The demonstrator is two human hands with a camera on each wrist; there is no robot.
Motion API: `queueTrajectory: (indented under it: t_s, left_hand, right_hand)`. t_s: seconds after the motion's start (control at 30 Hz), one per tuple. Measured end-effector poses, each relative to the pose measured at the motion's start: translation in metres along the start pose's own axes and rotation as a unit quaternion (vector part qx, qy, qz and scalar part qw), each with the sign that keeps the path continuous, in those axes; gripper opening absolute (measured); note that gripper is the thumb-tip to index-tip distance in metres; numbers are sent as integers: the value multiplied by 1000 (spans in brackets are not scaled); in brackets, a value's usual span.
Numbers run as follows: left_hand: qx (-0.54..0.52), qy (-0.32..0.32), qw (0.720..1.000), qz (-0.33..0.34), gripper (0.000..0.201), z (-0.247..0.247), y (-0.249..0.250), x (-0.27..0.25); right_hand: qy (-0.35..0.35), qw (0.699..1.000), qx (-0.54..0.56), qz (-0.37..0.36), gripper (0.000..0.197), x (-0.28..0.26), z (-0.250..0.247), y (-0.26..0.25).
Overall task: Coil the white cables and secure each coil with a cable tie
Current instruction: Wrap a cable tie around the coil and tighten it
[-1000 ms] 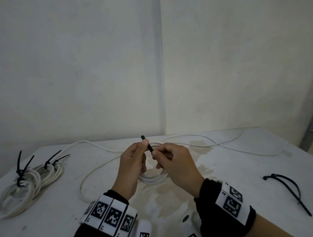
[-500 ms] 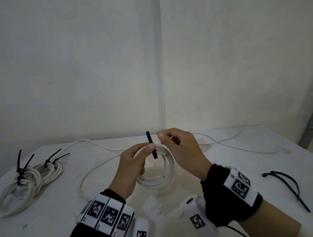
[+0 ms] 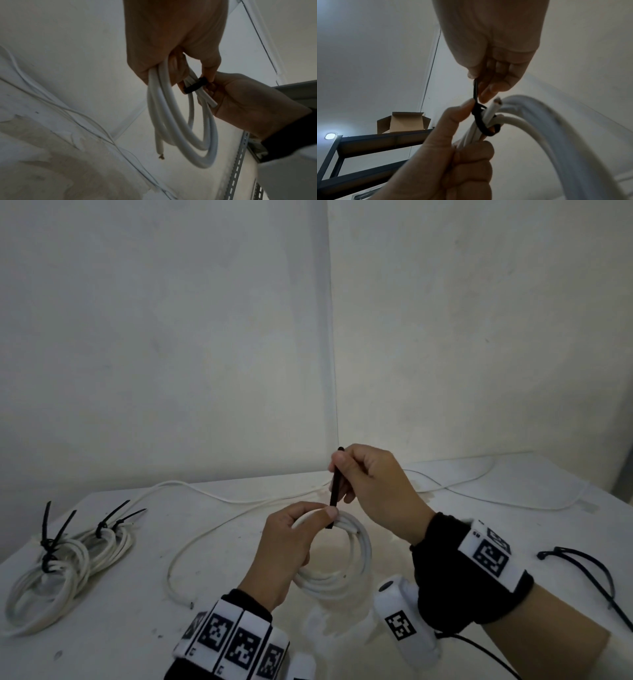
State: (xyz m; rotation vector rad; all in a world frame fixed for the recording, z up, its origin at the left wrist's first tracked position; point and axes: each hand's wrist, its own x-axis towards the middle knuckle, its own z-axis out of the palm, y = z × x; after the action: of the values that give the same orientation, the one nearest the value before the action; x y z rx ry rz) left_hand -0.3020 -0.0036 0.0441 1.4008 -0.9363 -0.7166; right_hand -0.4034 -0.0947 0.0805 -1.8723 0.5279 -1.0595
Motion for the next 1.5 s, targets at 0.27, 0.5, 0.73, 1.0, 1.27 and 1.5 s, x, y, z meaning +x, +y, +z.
queueTrajectory:
  t_s: [0.27, 0.5, 0.73, 1.0, 1.27, 1.5]
  left_hand:
    - [-8, 16, 1000, 0, 10, 0, 1, -1]
    - [10, 0, 1000, 18, 12, 1, 10, -2]
    - [15, -12, 1000, 24, 13, -1, 14, -1]
    - [16, -33, 995, 88, 12, 4, 26, 1]
    - [-30, 1, 998, 50, 19, -4, 27, 5]
    - [-97, 72, 992, 29, 19, -20, 22, 13]
  right_hand:
    - [-34, 998, -46, -8, 23, -10, 6, 9]
    - [34, 997, -67, -33, 29, -3, 6, 3]
    - [18, 996, -78, -39, 26, -1, 2, 0]
    - [66, 992, -83, -61, 21, 1, -1, -3]
    - [5, 999, 16, -38, 20, 0, -2, -5]
    - [-198, 975, 38, 98, 46, -22, -1, 13]
